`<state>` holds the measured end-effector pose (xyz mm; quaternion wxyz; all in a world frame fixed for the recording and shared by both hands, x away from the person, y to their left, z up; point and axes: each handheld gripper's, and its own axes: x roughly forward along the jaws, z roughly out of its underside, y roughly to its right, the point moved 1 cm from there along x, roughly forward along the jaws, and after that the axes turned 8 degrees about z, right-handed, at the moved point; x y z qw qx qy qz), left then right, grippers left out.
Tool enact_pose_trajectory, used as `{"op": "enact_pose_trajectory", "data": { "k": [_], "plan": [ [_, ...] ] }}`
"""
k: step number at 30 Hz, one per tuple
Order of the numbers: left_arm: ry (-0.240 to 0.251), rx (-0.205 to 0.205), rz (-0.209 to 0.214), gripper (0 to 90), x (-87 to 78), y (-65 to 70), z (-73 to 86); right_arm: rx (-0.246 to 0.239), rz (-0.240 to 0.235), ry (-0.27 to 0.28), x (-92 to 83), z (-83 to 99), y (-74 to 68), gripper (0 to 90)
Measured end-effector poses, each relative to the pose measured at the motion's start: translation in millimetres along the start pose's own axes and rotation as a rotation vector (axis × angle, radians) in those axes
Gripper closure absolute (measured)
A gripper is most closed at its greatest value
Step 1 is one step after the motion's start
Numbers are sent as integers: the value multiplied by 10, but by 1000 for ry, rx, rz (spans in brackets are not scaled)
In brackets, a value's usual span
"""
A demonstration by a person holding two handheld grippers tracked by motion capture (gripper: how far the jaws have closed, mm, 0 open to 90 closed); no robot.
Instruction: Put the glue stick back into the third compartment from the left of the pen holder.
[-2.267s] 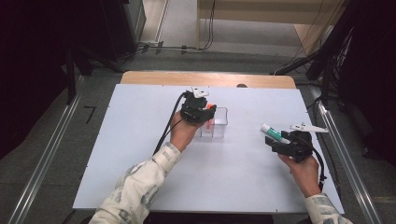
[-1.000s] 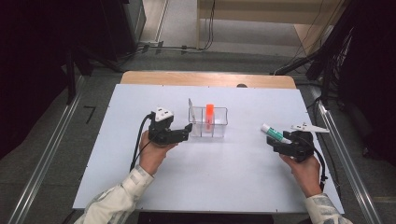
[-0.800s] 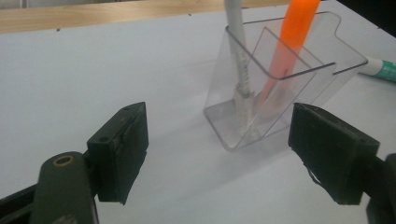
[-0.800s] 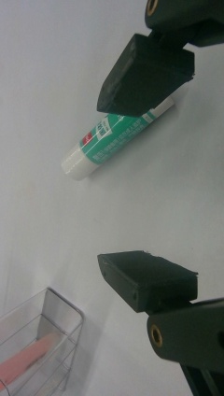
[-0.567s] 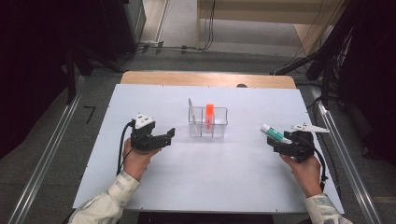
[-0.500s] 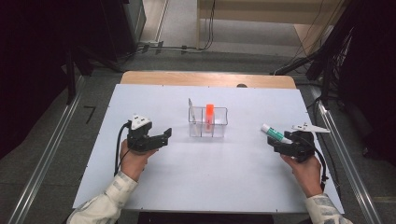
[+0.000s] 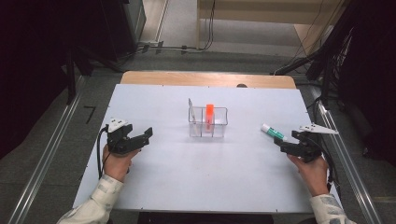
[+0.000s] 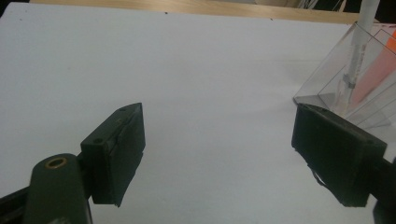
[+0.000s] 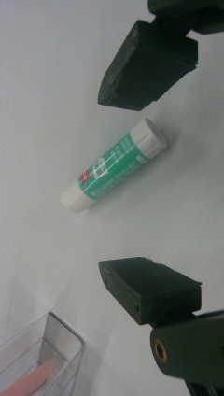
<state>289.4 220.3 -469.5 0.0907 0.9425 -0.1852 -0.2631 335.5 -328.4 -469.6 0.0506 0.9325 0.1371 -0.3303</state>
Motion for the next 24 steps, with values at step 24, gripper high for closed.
{"op": "enact_pose_trajectory", "data": {
  "k": [24],
  "plan": [
    [2,-16,18,178,-56,-83,73,11,19,1,213,-36,74,151]
  ]
}}
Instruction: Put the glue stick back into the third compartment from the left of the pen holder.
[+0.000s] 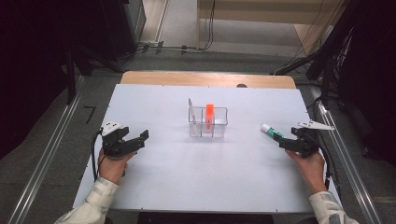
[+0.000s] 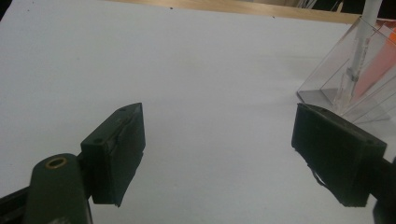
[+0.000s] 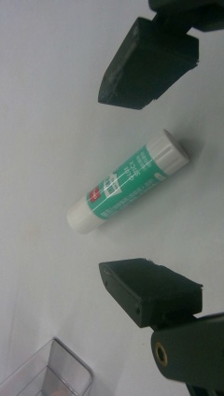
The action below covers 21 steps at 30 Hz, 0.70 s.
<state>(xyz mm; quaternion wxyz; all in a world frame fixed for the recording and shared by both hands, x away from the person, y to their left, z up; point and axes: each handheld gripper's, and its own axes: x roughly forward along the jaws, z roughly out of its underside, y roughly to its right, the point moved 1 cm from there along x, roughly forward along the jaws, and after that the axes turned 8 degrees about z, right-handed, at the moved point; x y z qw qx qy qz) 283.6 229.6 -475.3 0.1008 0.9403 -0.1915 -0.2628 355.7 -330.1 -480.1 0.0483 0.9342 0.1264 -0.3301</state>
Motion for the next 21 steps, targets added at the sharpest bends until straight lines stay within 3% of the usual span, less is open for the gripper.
{"op": "enact_pose_trajectory", "data": {
  "k": [11,21],
  "plan": [
    [-1,-3,-7,178,17,6,13,-21,19,-11,89,-68,-39,151],
    [-2,42,-43,178,49,32,33,-36,38,-5,155,-94,-38,151]
  ]
}}
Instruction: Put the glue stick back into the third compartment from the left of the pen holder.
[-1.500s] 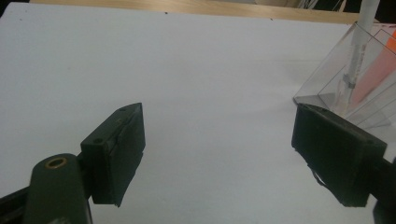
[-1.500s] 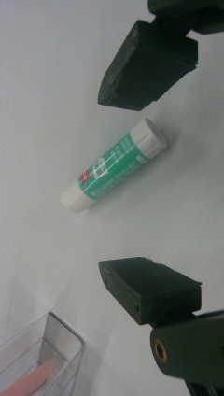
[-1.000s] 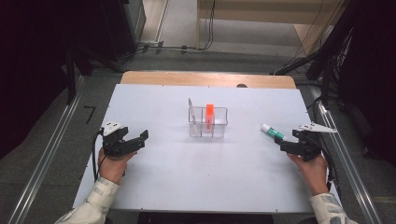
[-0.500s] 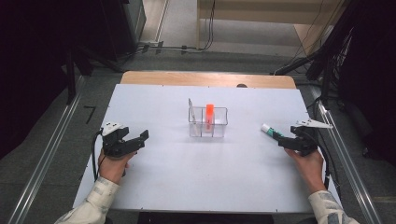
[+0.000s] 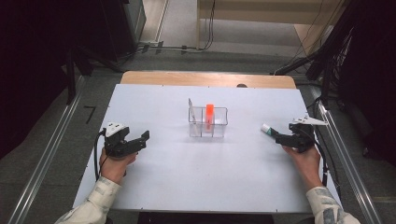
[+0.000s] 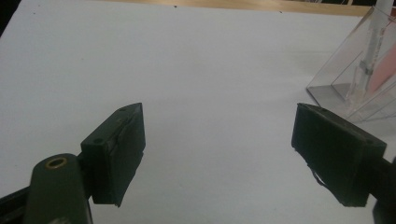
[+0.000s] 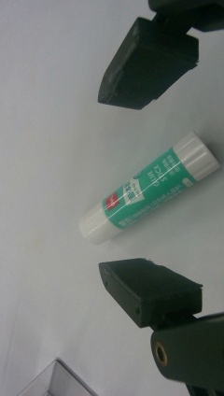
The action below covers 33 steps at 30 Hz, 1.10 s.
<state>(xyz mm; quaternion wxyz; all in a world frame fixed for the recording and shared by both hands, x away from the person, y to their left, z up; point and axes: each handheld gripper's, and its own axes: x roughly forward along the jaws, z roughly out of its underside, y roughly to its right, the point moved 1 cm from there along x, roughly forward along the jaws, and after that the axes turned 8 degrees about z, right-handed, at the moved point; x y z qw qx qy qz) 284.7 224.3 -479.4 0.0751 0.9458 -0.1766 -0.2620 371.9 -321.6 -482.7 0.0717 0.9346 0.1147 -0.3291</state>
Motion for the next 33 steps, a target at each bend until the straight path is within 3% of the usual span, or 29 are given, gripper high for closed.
{"op": "enact_pose_trajectory", "data": {
  "k": [9,29,33],
  "plan": [
    [24,9,8,178,-1,1,4,-9,3,-19,86,-31,-12,152],
    [24,32,-3,179,30,-5,24,-60,0,-16,262,-75,-118,189],
    [16,43,-3,179,35,4,29,-66,-6,-36,307,-84,-140,189]
  ]
}}
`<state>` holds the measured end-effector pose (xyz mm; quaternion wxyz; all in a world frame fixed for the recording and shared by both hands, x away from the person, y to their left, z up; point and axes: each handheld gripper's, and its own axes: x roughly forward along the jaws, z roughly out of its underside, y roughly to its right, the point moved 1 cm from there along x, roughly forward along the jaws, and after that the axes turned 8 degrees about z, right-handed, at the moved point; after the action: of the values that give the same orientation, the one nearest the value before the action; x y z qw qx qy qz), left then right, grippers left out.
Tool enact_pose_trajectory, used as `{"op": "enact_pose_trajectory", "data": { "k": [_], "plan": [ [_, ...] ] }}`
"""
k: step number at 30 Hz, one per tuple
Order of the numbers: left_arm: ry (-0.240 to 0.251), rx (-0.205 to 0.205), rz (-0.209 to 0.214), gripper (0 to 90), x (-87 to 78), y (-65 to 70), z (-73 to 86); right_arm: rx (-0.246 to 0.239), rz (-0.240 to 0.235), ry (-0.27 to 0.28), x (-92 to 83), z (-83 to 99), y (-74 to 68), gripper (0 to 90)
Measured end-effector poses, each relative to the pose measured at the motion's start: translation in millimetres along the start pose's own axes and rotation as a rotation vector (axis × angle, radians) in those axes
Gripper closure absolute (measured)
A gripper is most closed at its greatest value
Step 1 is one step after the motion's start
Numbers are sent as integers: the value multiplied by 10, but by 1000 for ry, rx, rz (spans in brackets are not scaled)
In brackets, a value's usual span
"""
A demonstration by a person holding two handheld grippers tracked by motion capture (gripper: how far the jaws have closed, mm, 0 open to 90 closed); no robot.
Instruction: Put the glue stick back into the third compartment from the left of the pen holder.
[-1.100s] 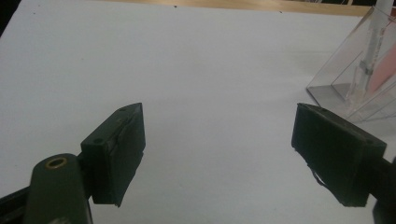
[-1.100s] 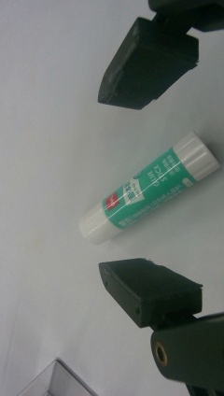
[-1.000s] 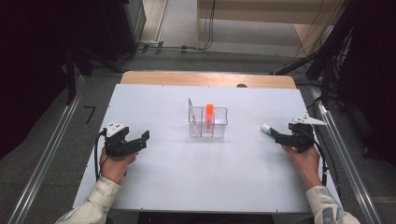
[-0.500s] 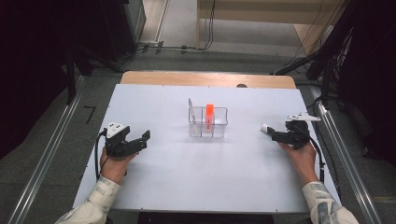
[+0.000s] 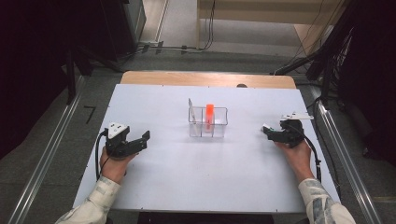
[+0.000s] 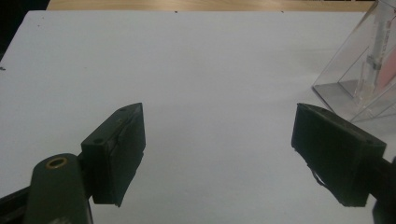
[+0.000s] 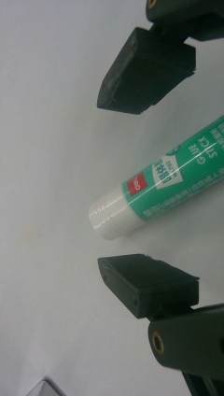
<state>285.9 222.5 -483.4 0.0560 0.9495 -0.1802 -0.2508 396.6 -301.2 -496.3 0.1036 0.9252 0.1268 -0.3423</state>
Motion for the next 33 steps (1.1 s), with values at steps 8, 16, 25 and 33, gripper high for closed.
{"op": "enact_pose_trajectory", "data": {
  "k": [8,16,25,33],
  "plan": [
    [-5,-2,-1,180,11,1,1,-19,3,-20,69,-24,-47,199],
    [-1,-4,0,189,9,5,-1,-24,5,-39,119,-19,-43,215],
    [-1,-3,1,190,7,9,-1,-45,-2,-51,148,-19,-65,288],
    [-1,-3,1,191,5,12,-2,-70,-10,-58,178,-18,-96,348]
  ]
}}
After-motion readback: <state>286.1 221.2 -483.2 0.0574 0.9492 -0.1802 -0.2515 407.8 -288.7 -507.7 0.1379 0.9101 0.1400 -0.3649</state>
